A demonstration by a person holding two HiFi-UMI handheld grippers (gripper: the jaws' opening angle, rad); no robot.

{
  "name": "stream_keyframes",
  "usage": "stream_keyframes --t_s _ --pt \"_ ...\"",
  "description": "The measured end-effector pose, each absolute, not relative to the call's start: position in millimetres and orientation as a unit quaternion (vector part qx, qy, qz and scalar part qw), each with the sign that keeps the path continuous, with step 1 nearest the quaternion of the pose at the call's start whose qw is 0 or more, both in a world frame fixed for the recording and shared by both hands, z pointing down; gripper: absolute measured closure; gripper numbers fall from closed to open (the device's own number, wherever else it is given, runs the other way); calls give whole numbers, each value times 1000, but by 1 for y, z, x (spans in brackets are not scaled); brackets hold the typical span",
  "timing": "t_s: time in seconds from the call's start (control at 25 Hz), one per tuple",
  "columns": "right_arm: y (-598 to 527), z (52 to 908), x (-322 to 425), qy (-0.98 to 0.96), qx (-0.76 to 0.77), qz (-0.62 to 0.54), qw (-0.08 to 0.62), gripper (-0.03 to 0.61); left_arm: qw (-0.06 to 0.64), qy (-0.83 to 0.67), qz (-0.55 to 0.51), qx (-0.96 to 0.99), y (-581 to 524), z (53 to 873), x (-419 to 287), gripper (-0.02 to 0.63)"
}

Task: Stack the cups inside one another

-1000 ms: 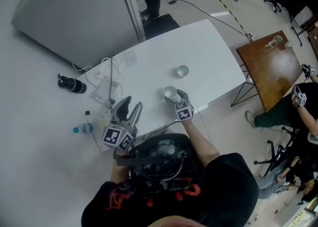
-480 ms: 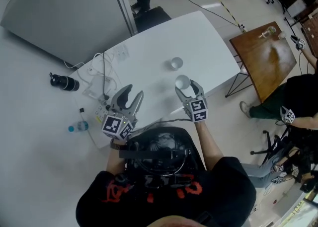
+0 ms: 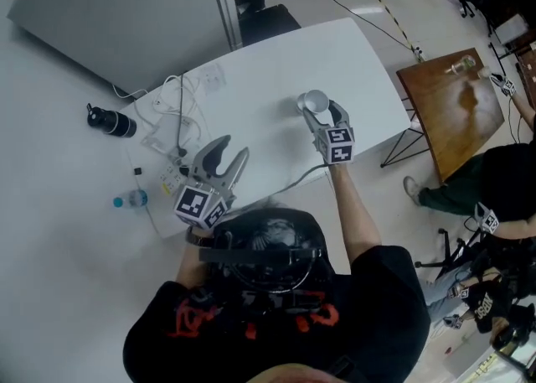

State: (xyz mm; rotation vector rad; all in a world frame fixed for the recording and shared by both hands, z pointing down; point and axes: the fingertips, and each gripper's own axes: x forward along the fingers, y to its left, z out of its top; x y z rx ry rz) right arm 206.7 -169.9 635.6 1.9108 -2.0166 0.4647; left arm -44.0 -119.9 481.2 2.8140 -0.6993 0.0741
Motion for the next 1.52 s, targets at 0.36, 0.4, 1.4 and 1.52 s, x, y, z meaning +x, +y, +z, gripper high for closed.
stream_keyframes --t_s 0.36,0.4,1.4,1.52 --pt "-209 709 222 -691 665 200 202 261 123 -281 29 951 -127 481 -68 411" --pt "-209 711 221 -691 663 201 206 261 124 -286 29 950 -128 481 -71 411" --pt "-107 501 128 -759 645 89 -22 572 128 -288 0 949 -131 472 -71 436" --pt "-92 473 114 -772 631 66 -38 572 121 -293 -4 948 -128 465 -79 448"
